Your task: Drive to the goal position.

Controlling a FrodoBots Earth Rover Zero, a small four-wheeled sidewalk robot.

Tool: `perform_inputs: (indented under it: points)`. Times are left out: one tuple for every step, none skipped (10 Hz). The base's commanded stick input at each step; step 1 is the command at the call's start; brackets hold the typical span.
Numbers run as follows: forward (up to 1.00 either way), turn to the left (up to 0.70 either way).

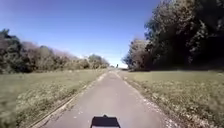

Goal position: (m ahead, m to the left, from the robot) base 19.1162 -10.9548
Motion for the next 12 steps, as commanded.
perform_inputs:
  points:
    - [0.50,0.00]
    - [0.50,0.00]
    - [0.50,0.00]
    - [0.50,0.00]
    - [0.50,0.00]
    - [0.50,0.00]
    - [0.50,0.00]
    - [0.50,0.00]
    - [0.50,0.00]
    - [0.50,0.00]
    - [0.50,0.00]
    - [0.50,0.00]
